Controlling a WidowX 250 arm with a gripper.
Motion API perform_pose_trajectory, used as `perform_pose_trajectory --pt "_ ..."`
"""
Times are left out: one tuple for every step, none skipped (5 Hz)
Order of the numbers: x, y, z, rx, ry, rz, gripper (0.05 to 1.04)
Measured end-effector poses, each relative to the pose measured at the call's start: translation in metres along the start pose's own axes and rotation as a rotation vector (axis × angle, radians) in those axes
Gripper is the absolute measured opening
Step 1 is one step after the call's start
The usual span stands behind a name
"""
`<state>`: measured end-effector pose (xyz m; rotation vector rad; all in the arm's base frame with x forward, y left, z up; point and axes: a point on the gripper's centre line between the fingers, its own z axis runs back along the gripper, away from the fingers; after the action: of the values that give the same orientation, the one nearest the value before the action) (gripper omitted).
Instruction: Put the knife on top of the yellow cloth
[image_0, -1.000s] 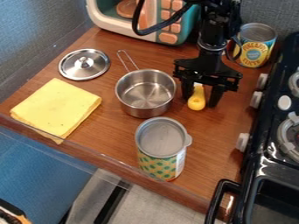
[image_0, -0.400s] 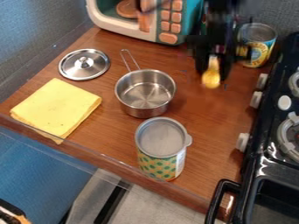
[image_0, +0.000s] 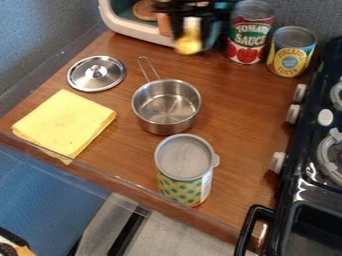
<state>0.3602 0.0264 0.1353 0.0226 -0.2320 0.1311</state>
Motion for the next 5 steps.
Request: perform_pose_trajectory --pt "-0.036 0.053 -0.015 0.060 0.047 -0.080 0.467" --pt "-0.072 0.097 -0.026 0.124 0.089 -0.119 0.467" --pt "-0.087 0.134 -0.033 0.133 0.087 -0.138 0.467" --pt "-0.104 0.150 -0.048 0.082 0.159 -0.129 0.467" --pt "-0.113 0.153 -0.047 0.023 0.201 -0.132 0.467"
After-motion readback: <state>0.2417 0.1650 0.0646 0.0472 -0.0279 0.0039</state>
